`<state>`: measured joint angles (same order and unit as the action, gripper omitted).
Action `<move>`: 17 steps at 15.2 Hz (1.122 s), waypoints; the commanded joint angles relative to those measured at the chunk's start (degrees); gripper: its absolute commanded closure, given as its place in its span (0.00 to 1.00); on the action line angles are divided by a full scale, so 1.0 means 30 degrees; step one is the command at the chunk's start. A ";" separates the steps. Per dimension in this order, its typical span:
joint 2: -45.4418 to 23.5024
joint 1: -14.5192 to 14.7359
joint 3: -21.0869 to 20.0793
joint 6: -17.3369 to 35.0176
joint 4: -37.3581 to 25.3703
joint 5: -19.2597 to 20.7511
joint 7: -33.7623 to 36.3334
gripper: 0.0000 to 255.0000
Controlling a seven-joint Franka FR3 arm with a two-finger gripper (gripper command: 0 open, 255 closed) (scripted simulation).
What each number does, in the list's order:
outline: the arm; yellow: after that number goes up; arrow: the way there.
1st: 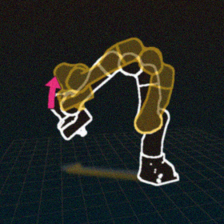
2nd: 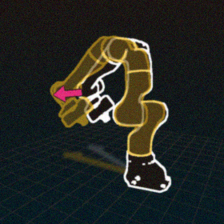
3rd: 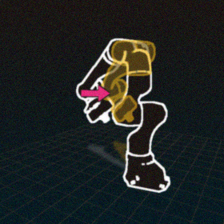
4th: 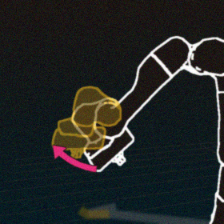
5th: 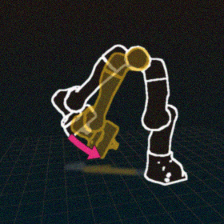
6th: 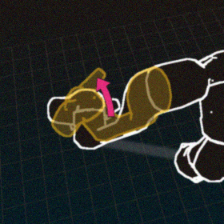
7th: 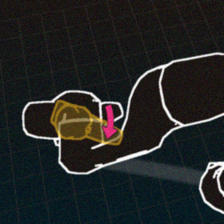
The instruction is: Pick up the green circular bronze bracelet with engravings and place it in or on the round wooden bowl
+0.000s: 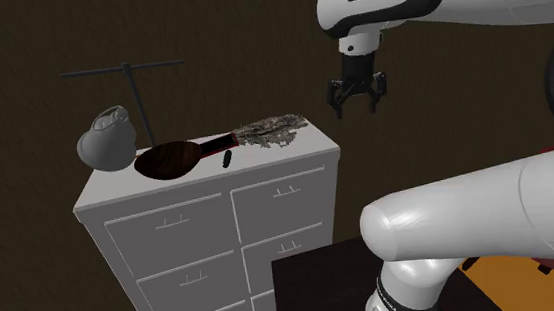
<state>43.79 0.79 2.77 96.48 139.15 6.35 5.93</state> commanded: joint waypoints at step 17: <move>-0.4830 0.2509 -0.5674 0.3063 -0.1981 -0.3631 0.6574 0.00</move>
<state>30.07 7.99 -13.43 105.04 133.48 -4.14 24.62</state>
